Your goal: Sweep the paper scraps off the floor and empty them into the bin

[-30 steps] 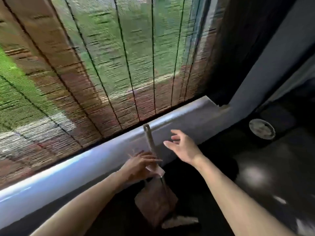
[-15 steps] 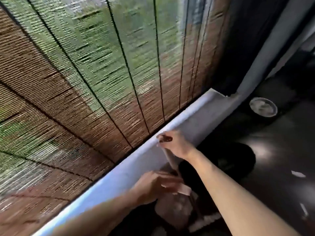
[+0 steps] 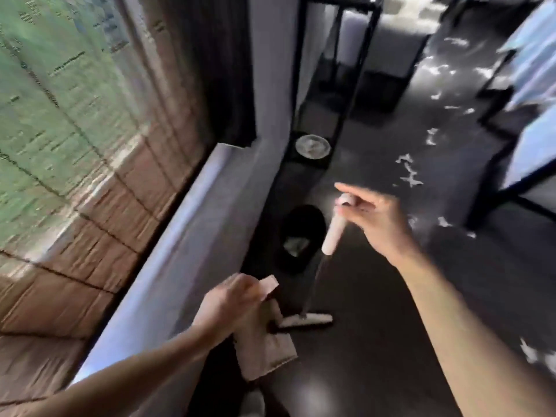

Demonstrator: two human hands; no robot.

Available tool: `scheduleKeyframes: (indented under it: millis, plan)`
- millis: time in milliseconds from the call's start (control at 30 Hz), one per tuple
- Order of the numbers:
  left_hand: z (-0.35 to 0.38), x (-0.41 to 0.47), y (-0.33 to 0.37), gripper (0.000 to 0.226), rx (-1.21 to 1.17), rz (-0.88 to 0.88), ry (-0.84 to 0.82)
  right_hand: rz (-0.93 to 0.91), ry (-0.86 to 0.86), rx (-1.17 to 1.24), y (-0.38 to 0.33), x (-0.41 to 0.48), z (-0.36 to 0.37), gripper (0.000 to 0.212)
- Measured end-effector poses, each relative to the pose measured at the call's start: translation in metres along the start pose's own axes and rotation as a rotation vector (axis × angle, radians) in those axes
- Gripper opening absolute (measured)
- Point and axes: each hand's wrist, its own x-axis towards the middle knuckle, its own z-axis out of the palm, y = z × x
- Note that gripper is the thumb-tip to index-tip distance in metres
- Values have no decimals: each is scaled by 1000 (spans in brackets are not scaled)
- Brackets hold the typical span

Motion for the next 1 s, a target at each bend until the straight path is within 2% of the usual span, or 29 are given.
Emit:
scheduleKeyframes:
  millis: [100, 167, 233, 333, 433, 500, 700, 867, 933, 1000]
  plan:
    - [26, 5, 23, 39, -219, -136, -95, 23, 139, -104, 17, -26, -54, 45]
    - [43, 6, 33, 21, -187, -61, -3, 27, 126, -232, 31, -42, -79, 41]
    - [55, 8, 40, 14, -100, 61, 39, 23, 83, -319, 44, -56, -97, 35]
    - [64, 15, 50, 36, -28, 151, -124, 6, 156, -397, 59, -73, -124, 29]
    - [70, 25, 68, 42, -106, 119, -318, 22, 324, -275, 58, -84, -157, 39]
    - [78, 32, 85, 39, -154, 139, -321, 21, 414, -158, 50, -91, -179, 40]
    - [106, 40, 137, 39, -340, 114, -318, -37, 685, -28, 28, -109, -219, 40]
    - [126, 30, 147, 42, -390, 110, -374, -52, 962, 60, 45, -137, -233, 32]
    - [136, 25, 147, 45, -385, 132, -375, -2, 1037, 87, 68, -153, -230, 32]
    - [147, 21, 147, 48, -374, 147, -351, 127, 1062, 6, 100, -172, -217, 29]
